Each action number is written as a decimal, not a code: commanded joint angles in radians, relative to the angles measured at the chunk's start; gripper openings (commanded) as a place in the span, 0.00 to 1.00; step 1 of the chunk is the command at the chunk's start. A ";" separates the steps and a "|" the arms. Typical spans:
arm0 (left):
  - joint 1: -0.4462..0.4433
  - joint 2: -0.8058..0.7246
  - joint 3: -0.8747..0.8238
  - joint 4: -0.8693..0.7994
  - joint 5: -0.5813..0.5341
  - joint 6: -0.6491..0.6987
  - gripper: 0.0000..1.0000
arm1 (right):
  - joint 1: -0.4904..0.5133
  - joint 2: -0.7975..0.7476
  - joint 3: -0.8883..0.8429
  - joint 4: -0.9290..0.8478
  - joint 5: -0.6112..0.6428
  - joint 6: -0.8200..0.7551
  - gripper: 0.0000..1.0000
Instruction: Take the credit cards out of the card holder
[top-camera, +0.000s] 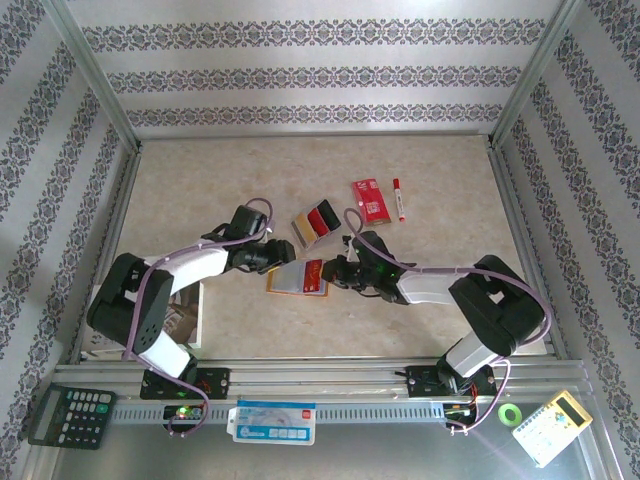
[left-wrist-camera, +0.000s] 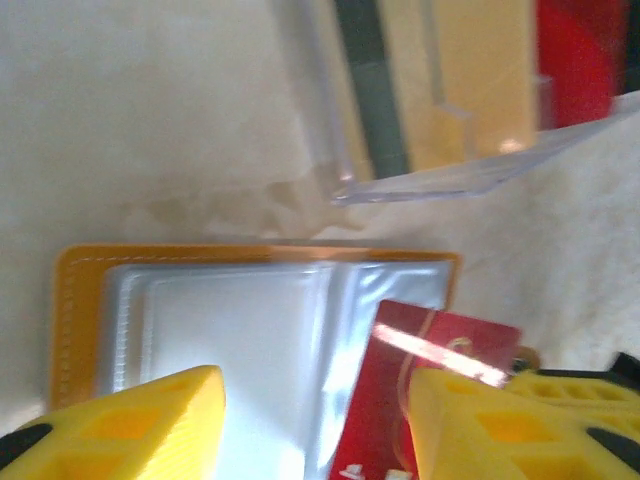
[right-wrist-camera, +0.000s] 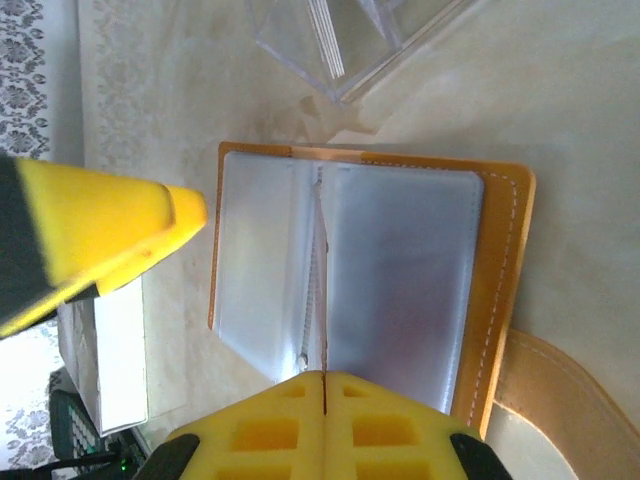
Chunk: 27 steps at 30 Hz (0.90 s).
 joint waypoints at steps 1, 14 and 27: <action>0.004 -0.054 -0.052 0.155 0.079 -0.081 0.59 | -0.020 -0.047 -0.031 0.086 -0.055 -0.026 0.00; 0.023 -0.134 -0.128 0.390 0.295 -0.217 0.84 | -0.057 -0.003 -0.008 0.398 -0.245 0.172 0.00; 0.028 -0.260 -0.175 0.496 0.381 -0.266 0.31 | -0.090 0.014 -0.037 0.587 -0.277 0.293 0.00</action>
